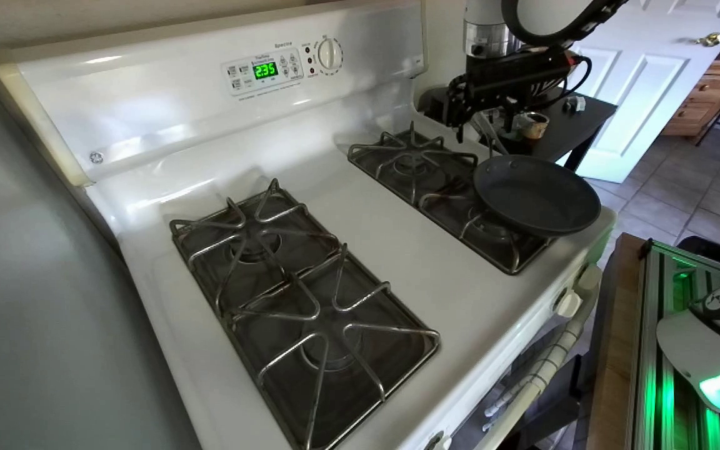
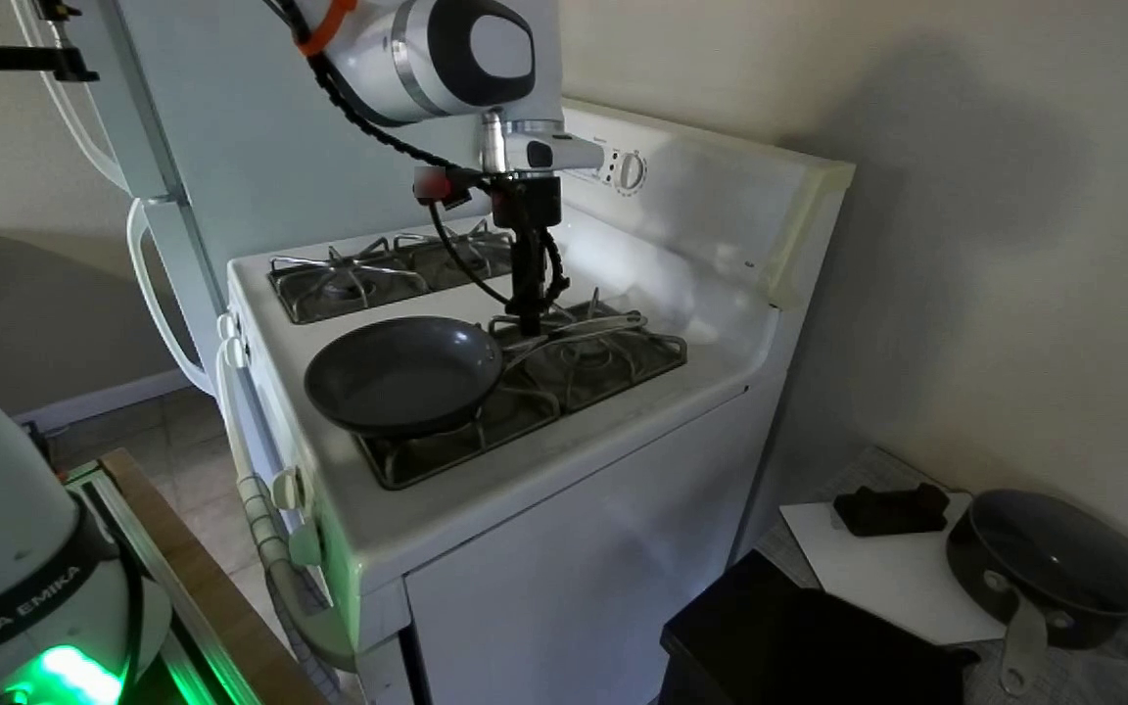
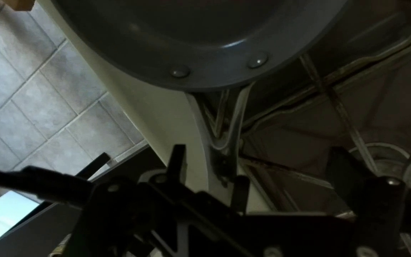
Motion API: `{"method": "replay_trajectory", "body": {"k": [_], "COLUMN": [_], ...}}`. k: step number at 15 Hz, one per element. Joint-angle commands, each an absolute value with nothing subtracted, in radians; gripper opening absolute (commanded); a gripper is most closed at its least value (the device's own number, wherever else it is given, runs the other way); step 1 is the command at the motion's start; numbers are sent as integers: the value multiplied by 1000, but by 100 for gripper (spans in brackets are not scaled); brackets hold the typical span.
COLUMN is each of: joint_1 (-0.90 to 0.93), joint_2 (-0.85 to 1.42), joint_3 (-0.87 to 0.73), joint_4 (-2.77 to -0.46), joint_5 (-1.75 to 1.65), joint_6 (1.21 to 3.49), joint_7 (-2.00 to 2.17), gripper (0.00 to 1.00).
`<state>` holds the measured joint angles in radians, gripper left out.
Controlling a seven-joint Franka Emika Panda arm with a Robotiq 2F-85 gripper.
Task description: Move the pan to the top right stove top
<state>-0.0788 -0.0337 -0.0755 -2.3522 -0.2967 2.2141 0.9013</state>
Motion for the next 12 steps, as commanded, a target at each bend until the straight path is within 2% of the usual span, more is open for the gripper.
{"method": "replay_trajectory", "body": {"k": [1, 10, 11, 12], "joint_1": [-95, -137, -141, -144], "joint_2": [-100, -103, -104, -105], "joint_3": [-82, -86, -86, -86], "joint_4": [-2471, -2592, -2598, -2601], "joint_5": [-327, -321, -322, -320], "joint_6": [2316, 2569, 2582, 2586], "joint_7": [849, 836, 833, 828], "gripper": [100, 100, 75, 73]}}
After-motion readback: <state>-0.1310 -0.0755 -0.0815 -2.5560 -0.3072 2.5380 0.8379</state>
